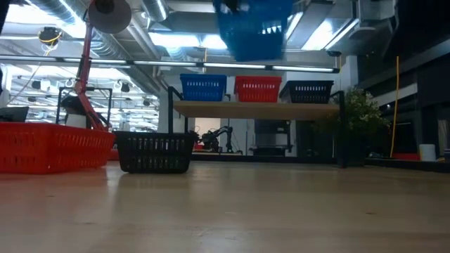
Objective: Stack baskets on shelf by color
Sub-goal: Stack the blue bin on top of the blue bin on the shelf
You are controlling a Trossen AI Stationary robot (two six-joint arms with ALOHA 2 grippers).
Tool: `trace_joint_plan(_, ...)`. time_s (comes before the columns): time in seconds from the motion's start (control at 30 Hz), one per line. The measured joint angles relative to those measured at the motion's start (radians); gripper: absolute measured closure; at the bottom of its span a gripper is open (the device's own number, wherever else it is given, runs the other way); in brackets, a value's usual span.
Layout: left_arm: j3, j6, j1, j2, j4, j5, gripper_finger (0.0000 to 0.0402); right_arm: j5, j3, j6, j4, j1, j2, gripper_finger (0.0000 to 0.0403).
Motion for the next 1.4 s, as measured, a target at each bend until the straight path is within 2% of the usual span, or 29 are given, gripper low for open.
trace_joint_plan(0.2,0.002,-0.019,0.038,-0.187,-0.073,-0.118,0.0401,-0.015,-0.125,0.08,0.049,0.0,0.0,0.0295)
trace_joint_plan(0.3,0.002,-0.019,0.106,-0.251,-0.09,-0.148,0.0401,-0.022,-0.17,0.103,0.105,0.0,0.0,0.0295)
trace_joint_plan(0.37,0.002,-0.004,0.172,-0.28,-0.121,-0.132,0.0401,-0.033,-0.188,0.099,0.151,0.0,0.002,0.0295)
trace_joint_plan(0.43,0.002,0.047,0.258,-0.288,-0.126,-0.091,0.0401,-0.038,-0.202,0.096,0.194,0.0,0.002,0.0295)
trace_joint_plan(0.67,0.001,0.199,0.561,-0.243,-0.124,0.164,0.0401,-0.064,-0.217,0.096,0.238,0.0,0.002,0.0295)
trace_joint_plan(0.8,0.0,0.269,0.687,-0.205,-0.117,0.259,0.0401,-0.069,-0.217,0.096,0.246,0.0,0.002,0.0295)
trace_joint_plan(0.9,0.0,0.287,0.758,-0.172,-0.114,0.373,0.0401,-0.07,-0.217,0.092,0.247,0.0,0.002,0.0295)
trace_joint_plan(1.03,-0.001,0.28,0.806,-0.134,-0.119,0.461,0.0401,-0.078,-0.217,0.092,0.247,0.0,0.002,0.0295)
trace_joint_plan(1.4,-0.001,0.303,0.79,-0.107,-0.125,0.46,0.0401,-0.078,-0.217,0.075,0.246,0.0,0.002,0.0295)
